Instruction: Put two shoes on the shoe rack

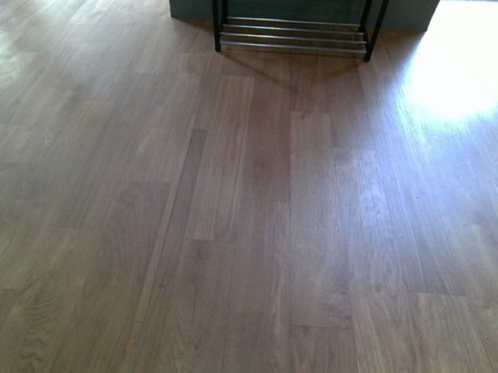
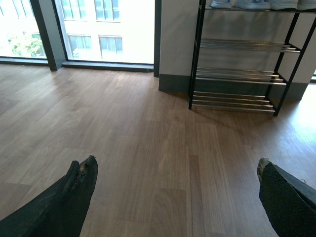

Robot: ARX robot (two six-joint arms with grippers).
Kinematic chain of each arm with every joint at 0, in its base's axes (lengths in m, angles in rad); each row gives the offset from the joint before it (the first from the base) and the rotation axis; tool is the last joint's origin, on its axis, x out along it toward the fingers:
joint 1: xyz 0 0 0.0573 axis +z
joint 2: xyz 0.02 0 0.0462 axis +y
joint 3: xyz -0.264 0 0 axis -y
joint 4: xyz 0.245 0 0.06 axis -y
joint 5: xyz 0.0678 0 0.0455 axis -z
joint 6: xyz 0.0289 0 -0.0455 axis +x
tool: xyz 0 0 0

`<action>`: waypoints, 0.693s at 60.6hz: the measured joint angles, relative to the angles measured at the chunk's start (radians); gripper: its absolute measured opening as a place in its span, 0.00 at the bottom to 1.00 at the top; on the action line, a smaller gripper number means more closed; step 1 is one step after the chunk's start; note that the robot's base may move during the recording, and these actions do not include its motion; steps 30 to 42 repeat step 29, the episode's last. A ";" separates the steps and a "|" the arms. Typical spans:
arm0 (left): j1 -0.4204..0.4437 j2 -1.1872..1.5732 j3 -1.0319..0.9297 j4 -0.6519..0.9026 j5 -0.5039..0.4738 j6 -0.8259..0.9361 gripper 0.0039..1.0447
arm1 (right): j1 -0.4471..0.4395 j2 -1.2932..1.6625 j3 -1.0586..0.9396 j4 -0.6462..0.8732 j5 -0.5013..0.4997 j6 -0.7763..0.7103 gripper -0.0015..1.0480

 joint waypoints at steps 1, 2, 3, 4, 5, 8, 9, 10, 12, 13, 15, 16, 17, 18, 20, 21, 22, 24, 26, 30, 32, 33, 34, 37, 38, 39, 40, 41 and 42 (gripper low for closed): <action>0.000 0.000 0.000 0.000 0.000 0.000 0.91 | 0.000 0.000 0.000 0.000 0.000 0.000 0.91; 0.000 0.000 0.000 0.000 0.000 0.000 0.91 | 0.000 0.000 0.000 0.000 0.000 0.000 0.91; 0.000 0.000 0.000 0.000 0.000 0.000 0.91 | 0.000 0.000 0.000 0.000 0.000 0.000 0.91; 0.000 0.000 0.000 0.000 0.000 0.000 0.91 | 0.000 0.000 0.000 0.000 0.000 0.000 0.91; 0.000 0.000 0.000 0.000 0.000 0.000 0.91 | 0.000 0.000 0.000 0.000 0.000 0.000 0.91; 0.000 0.000 0.000 0.000 0.000 0.000 0.91 | 0.000 0.000 0.000 0.000 0.000 0.000 0.91; 0.000 0.000 0.000 0.000 0.000 0.000 0.91 | 0.000 0.000 0.000 0.000 0.000 0.000 0.91; 0.000 0.000 0.000 0.000 0.000 0.000 0.91 | 0.000 0.000 0.000 0.000 0.000 0.000 0.91; 0.000 0.000 0.000 0.000 0.000 0.000 0.91 | 0.000 0.000 0.000 0.000 0.000 0.000 0.91; 0.000 0.000 0.000 0.000 0.000 0.000 0.91 | 0.000 0.000 0.000 0.000 0.000 0.000 0.91; 0.000 0.000 0.000 0.000 0.000 0.000 0.91 | 0.000 0.000 0.000 0.000 0.000 0.000 0.91; 0.000 0.000 0.000 0.000 0.000 0.000 0.91 | 0.000 0.000 0.000 0.000 0.000 0.000 0.91; 0.000 0.000 0.000 0.000 0.000 0.000 0.91 | 0.000 0.000 0.000 0.000 0.000 0.000 0.91; 0.000 0.000 0.000 0.000 0.000 0.000 0.91 | 0.000 0.000 0.000 0.000 0.000 0.000 0.91; 0.000 0.000 0.000 0.000 0.000 0.000 0.91 | 0.000 0.000 0.000 0.000 0.000 0.000 0.91; 0.000 0.000 0.000 0.000 0.000 0.000 0.91 | 0.000 0.000 0.000 0.000 0.000 0.000 0.91; 0.000 0.000 0.000 0.000 0.000 0.000 0.91 | 0.000 0.000 0.000 0.000 0.000 0.000 0.91; 0.000 0.000 0.000 0.000 0.000 0.000 0.91 | 0.000 0.000 0.000 0.000 0.000 0.000 0.91; 0.000 0.000 0.000 0.000 0.000 0.000 0.91 | 0.000 0.000 0.000 0.000 0.000 0.000 0.91; 0.000 0.000 0.000 0.000 0.000 0.000 0.91 | 0.000 0.000 0.000 0.000 0.000 0.000 0.91; 0.000 0.000 0.000 0.000 0.000 0.000 0.91 | 0.000 0.000 0.000 0.000 0.000 0.000 0.91; 0.000 0.000 0.000 0.000 0.000 0.000 0.91 | 0.000 0.000 0.000 0.000 0.000 0.000 0.91; 0.000 0.000 0.000 0.000 0.000 0.000 0.91 | 0.000 0.000 0.000 0.000 0.000 0.000 0.91; 0.000 0.000 0.000 0.000 0.000 0.000 0.91 | 0.000 0.000 0.000 0.000 0.000 0.000 0.91; 0.000 0.000 0.000 0.000 0.000 0.000 0.91 | 0.000 0.000 0.000 0.000 0.000 0.000 0.91; 0.000 0.000 0.000 0.000 0.000 0.000 0.91 | 0.000 0.000 0.000 0.000 0.000 0.000 0.91; 0.000 0.000 0.000 0.000 0.000 0.000 0.91 | 0.000 0.000 0.000 0.000 0.000 0.000 0.91; 0.000 0.000 0.000 0.000 0.000 0.000 0.91 | 0.000 0.000 0.000 0.000 0.000 0.000 0.91; 0.000 0.000 0.000 0.000 0.000 0.000 0.91 | 0.000 0.000 0.000 0.000 0.000 0.000 0.91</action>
